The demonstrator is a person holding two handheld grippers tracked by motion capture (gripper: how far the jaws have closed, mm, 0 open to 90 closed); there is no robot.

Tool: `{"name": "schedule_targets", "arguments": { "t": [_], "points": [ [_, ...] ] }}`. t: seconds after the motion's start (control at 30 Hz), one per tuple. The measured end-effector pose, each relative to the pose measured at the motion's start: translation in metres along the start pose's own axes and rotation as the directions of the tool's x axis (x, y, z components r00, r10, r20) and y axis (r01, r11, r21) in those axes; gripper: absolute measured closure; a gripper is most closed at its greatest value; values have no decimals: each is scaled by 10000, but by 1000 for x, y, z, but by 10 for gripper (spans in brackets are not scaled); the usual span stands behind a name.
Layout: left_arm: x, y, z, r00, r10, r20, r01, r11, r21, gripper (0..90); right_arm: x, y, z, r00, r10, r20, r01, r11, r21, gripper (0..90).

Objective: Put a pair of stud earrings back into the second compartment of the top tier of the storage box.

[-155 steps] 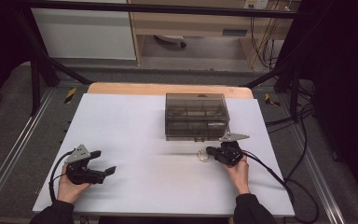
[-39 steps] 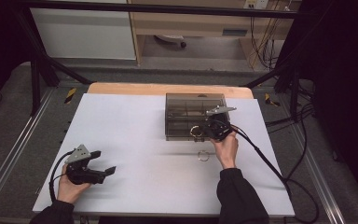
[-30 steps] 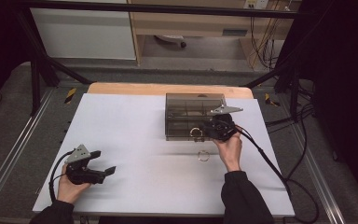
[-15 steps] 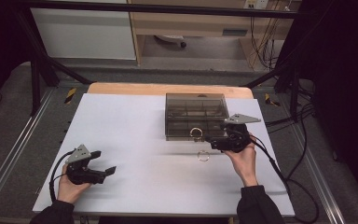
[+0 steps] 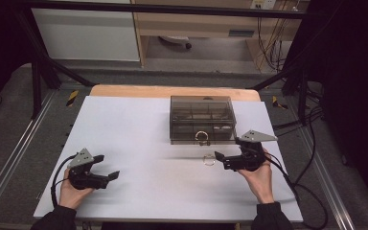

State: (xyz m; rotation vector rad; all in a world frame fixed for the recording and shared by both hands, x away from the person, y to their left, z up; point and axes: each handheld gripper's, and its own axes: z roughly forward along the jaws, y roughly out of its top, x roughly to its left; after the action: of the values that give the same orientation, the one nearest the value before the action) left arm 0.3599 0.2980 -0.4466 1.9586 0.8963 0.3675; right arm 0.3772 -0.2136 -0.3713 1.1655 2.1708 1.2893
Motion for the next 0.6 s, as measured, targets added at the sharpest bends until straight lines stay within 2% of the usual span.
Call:
{"name": "schedule_targets", "arguments": {
  "t": [0.23,0.6],
  "points": [
    [0,0,0,10000,-5,-15,5,10000,12,50,-2,-19,5,10000,20,-43,-19,9995,313,11],
    [0,0,1,10000,8,-5,-8,10000,35,50,-2,-37,17,9998,38,-170,-28,9984,556,13]
  ]
}}
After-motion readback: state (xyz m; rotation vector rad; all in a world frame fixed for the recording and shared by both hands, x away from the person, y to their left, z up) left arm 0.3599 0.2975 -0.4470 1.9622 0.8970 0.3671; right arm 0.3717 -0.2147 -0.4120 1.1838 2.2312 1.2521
